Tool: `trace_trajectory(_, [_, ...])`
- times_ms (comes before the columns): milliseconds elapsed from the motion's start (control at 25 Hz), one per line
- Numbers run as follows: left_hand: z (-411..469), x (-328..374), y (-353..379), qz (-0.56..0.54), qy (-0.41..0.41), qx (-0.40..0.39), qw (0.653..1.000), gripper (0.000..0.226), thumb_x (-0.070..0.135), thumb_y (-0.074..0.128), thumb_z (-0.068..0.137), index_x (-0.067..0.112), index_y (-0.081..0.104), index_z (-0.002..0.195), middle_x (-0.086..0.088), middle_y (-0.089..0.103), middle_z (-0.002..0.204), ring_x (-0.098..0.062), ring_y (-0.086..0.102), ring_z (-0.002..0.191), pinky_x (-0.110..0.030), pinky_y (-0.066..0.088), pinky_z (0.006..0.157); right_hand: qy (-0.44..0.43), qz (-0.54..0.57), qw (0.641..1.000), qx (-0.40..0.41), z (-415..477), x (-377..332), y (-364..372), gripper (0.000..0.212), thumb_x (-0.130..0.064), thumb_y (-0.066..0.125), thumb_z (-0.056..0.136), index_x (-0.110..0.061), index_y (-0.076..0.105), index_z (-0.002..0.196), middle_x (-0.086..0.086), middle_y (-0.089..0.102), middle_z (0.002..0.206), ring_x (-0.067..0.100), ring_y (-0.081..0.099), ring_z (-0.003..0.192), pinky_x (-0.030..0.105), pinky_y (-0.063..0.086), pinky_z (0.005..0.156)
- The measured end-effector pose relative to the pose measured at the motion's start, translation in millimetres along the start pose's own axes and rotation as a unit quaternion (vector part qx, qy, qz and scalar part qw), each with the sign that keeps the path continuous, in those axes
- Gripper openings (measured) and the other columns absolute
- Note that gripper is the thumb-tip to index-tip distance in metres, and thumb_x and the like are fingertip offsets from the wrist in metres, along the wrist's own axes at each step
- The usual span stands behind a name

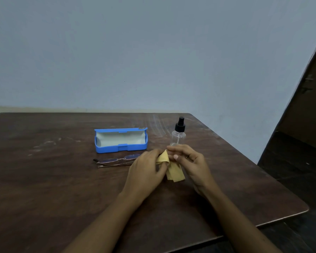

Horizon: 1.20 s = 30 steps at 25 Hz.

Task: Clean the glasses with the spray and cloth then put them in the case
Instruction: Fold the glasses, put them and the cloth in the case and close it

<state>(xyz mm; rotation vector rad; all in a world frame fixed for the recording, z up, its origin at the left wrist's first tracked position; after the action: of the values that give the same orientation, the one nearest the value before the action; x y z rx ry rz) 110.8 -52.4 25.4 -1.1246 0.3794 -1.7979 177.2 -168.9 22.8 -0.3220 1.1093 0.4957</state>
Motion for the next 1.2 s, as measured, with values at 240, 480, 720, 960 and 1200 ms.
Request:
trace_trajectory(240, [3.4,-9.4,1.1,-0.089,-0.030,-0.017,0.995,0.044,0.051,0.063,0.069,0.030,0.055,0.107,0.012,0.064,0.098,-0.005,0.057,0.091,-0.028,0.049,0.076,0.017,0.069,0.997,-0.025,-2.7,-0.4,2.9,0.026,0.006,0.053,0.084,-0.007,0.064,0.104,0.015,0.068,0.108,0.023,0.065,0.103,0.024,0.053,0.085])
trace_trajectory(480, [4.4,-9.7,-10.5,-0.103,-0.045,0.048,0.993,0.014,0.015,0.049,0.088,0.014,0.061,0.094,0.004,0.062,0.072,-0.008,0.055,0.066,-0.020,0.042,0.061,0.016,0.079,0.996,-0.042,-4.0,-2.2,7.9,0.027,0.000,0.059,0.081,-0.002,0.062,0.108,0.011,0.070,0.105,0.018,0.064,0.104,0.021,0.052,0.084])
trace_trajectory(720, [9.7,-15.0,-16.5,-0.241,-0.085,0.040,0.966,0.021,0.017,0.043,0.093,0.009,0.061,0.086,-0.008,0.057,0.070,-0.008,0.049,0.064,-0.023,0.037,0.059,-0.021,-0.275,0.961,0.006,-0.2,0.2,-4.1,0.036,-0.003,0.059,0.083,-0.031,0.059,0.105,-0.010,0.060,0.104,0.006,0.047,0.083,0.004,0.038,0.068])
trace_trajectory(960, [14.2,-25.3,-21.8,-0.332,-0.129,0.057,0.933,0.025,0.021,0.041,0.094,0.009,0.058,0.080,-0.004,0.053,0.072,-0.014,0.049,0.071,-0.027,0.041,0.067,0.051,-0.238,0.970,-0.023,0.7,11.4,-3.6,0.020,-0.010,0.066,0.081,-0.029,0.065,0.086,-0.002,0.063,0.076,-0.002,0.054,0.066,0.015,0.043,0.062])
trace_trajectory(1200, [18.0,-42.7,-35.1,-0.354,-0.155,0.089,0.918,0.024,0.023,0.042,0.094,0.019,0.058,0.075,-0.004,0.060,0.068,-0.004,0.061,0.049,-0.017,0.050,0.056,0.035,-0.247,0.968,0.041,-0.4,3.9,-0.2,0.025,-0.012,0.072,0.075,-0.032,0.059,0.067,-0.008,0.056,0.069,0.001,0.050,0.060,0.011,0.037,0.054])
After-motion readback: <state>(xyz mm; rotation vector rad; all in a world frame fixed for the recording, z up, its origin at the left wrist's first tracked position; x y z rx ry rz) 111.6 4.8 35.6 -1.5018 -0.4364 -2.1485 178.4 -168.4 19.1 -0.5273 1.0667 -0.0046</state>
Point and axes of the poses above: each hand's wrist, its own z-axis towards the middle knuckle, its own y-axis out of the palm, x = y × z, the point moved 5 cm from there along z, towards the middle knuckle
